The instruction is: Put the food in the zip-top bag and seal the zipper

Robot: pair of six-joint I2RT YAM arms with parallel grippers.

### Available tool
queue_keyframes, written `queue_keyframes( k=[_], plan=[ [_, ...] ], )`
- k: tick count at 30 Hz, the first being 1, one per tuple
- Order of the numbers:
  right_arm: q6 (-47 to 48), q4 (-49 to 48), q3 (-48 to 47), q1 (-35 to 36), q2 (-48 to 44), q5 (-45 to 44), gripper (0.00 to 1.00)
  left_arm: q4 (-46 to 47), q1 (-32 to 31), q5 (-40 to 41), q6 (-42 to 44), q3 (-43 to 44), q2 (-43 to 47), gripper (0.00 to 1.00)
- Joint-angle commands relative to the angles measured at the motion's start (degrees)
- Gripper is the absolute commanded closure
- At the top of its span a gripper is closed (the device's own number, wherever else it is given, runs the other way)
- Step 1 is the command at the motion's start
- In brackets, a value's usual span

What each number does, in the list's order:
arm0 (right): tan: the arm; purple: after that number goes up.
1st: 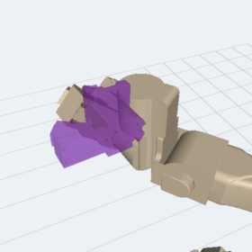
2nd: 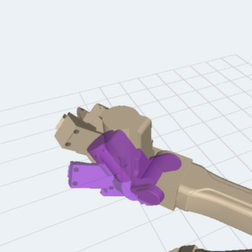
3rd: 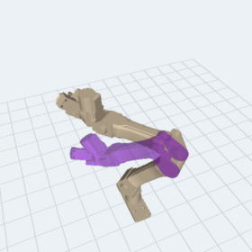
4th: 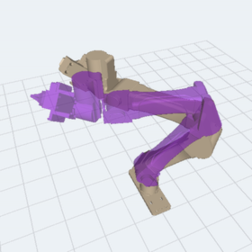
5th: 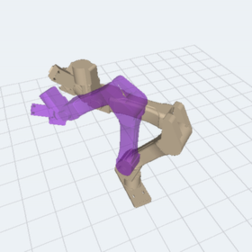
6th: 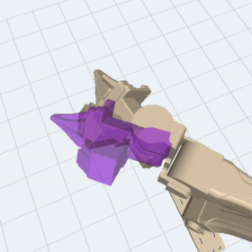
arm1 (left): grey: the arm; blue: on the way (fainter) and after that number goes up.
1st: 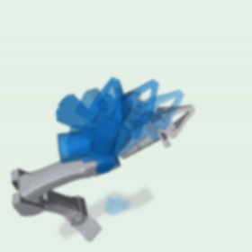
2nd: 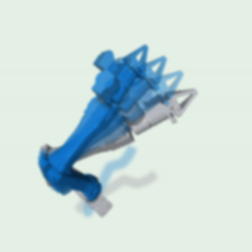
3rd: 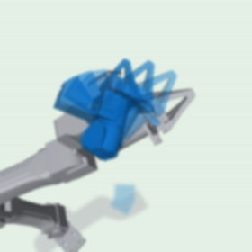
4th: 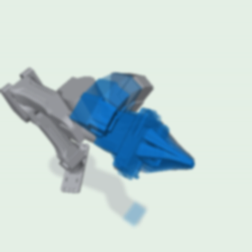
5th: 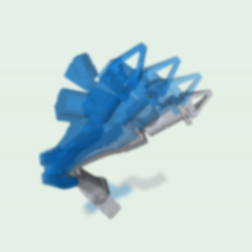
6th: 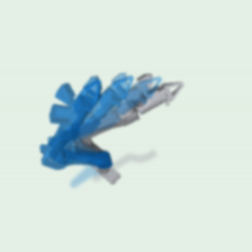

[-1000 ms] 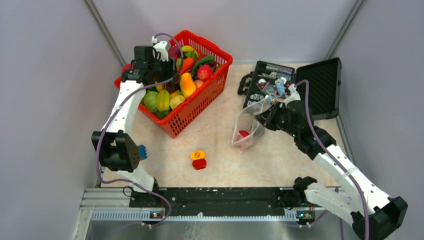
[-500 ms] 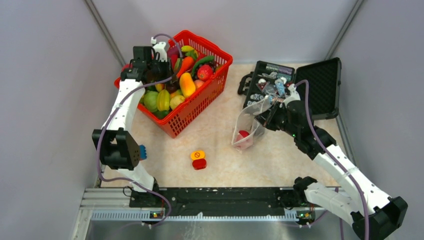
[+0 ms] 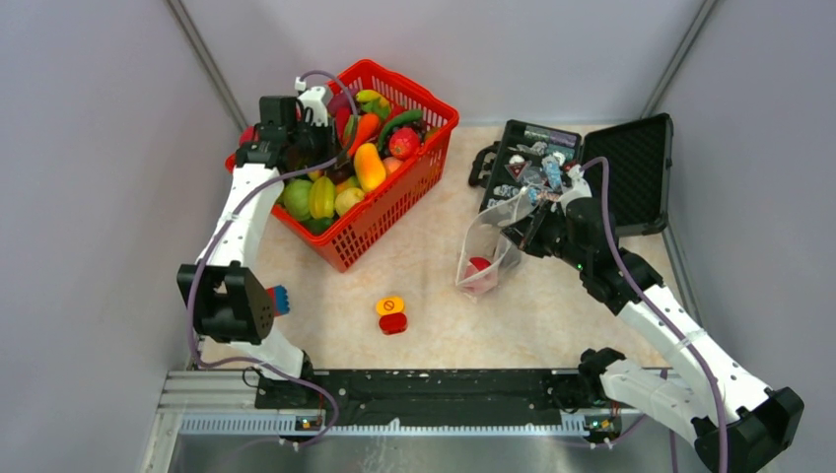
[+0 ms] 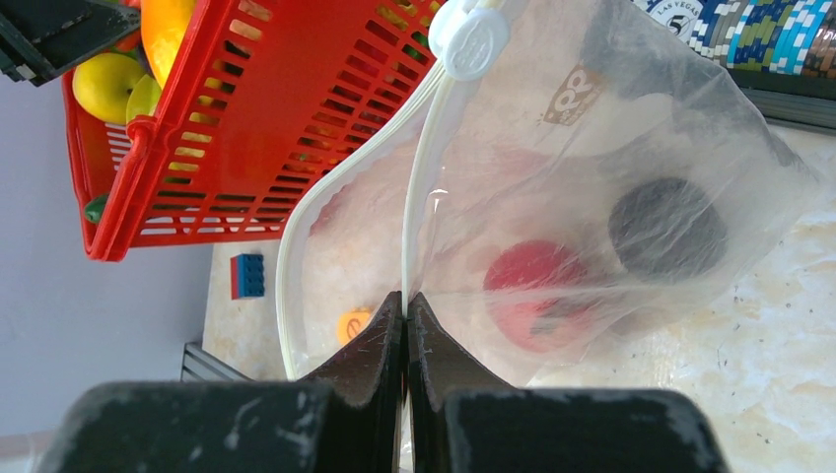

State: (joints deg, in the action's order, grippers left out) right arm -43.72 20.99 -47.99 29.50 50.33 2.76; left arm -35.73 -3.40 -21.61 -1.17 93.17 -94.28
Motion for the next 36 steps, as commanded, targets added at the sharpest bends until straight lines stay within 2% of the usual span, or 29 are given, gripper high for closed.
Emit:
queue_keyframes(
  k=[1,5,16,26,32,36],
  plan=[
    [-0.2,-2.5,-0.1,-0.2,0.0,0.6,1.00,6.4,0.4,0.8,-0.8,-3.7,7.3,1.00],
    [-0.4,-2.6,-0.1,-0.2,0.0,0.7,1.00,8.5,0.4,1.5,-1.6,-5.4,10.7,1.00],
    [-0.6,-2.9,0.3,-0.2,-0.3,0.8,1.00,4.1,0.4,-0.8,0.4,-4.4,15.5,1.00],
    [-1.0,-4.1,0.7,-0.2,-0.1,0.9,1.00,-2.2,-0.3,-17.1,3.2,-5.8,20.6,1.00],
    [-1.0,-4.8,0.4,-0.2,1.0,1.4,1.00,-8.7,-3.2,-20.5,6.2,-6.6,23.8,1.00],
    [-1.0,-5.1,0.2,-0.2,1.6,1.6,1.00,-13.1,-7.9,-17.9,8.3,-8.0,25.9,1.00]
  ],
)
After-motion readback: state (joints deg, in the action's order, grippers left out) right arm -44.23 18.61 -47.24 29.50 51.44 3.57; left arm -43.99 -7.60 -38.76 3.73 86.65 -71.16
